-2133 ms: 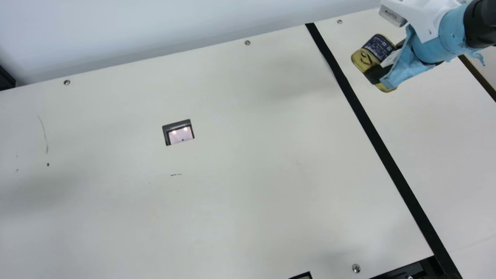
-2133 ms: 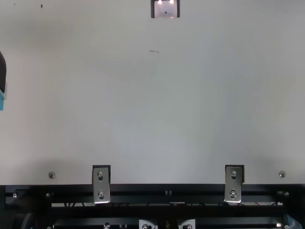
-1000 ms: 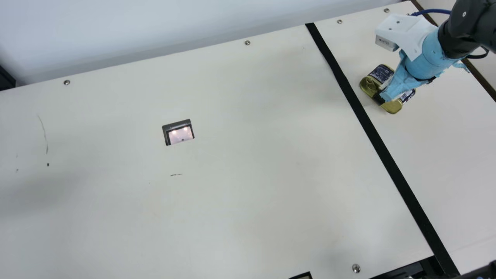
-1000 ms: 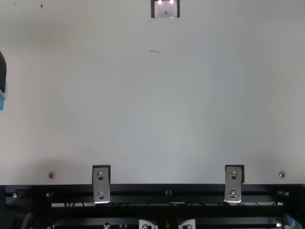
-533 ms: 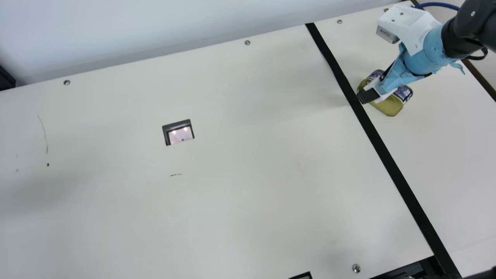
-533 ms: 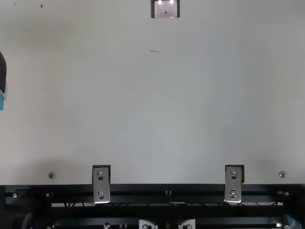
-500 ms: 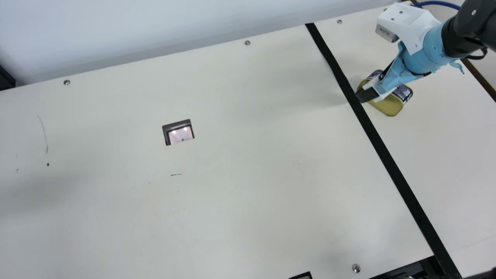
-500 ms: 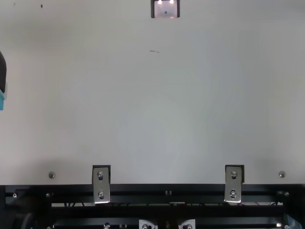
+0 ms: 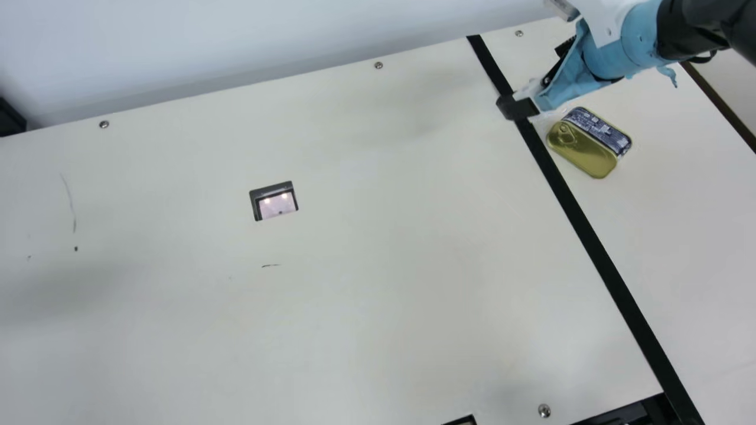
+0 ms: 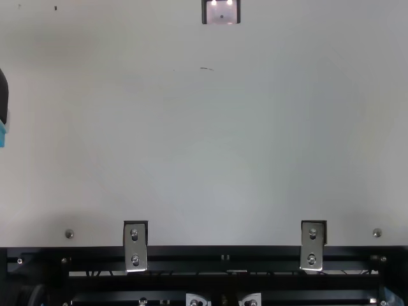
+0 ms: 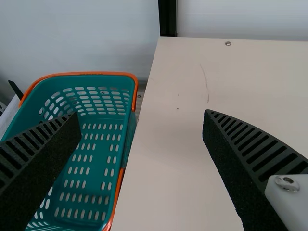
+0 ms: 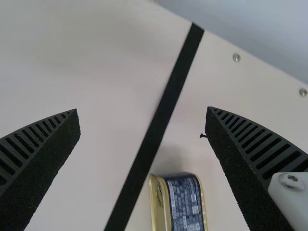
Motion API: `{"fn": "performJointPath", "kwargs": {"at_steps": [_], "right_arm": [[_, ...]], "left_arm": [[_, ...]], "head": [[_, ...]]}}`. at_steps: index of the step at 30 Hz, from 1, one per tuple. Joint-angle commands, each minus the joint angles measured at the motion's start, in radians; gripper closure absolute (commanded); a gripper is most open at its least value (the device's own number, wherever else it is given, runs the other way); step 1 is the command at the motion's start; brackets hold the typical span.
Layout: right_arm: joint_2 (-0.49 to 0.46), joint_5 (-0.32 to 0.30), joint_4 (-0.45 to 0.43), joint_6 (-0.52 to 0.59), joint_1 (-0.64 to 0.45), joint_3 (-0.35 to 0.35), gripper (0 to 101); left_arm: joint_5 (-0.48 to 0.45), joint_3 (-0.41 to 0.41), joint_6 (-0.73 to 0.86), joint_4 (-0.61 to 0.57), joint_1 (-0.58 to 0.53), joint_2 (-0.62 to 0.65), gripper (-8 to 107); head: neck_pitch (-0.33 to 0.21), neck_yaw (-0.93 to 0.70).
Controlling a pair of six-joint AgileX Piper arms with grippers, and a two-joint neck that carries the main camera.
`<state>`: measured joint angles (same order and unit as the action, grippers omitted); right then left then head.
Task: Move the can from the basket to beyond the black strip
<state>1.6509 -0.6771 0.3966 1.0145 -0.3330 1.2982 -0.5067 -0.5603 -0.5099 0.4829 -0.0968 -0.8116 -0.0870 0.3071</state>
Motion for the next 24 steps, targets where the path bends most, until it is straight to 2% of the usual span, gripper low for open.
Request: {"fn": "performJointPath", "kwargs": {"at_steps": [1,15,24], "right_arm": [[-0.008,0.012,0.035,0.004,0.028,0.001,0],[-0.042,0.075,0.184,0.028,0.19,0.01,0],[-0.066,0.101,0.234,0.035,0.276,0.001,0]], "left_arm": [[0.0,0.0,0.0,0.0,0.0,0.0,9],[0.0,0.0,0.0,0.0,0.0,0.0,9],[0.0,0.0,0.0,0.0,0.0,0.0,9]], "head": [[-0.038,-0.025],[-0.048,-0.257],[-0.016,-0.381]]}}
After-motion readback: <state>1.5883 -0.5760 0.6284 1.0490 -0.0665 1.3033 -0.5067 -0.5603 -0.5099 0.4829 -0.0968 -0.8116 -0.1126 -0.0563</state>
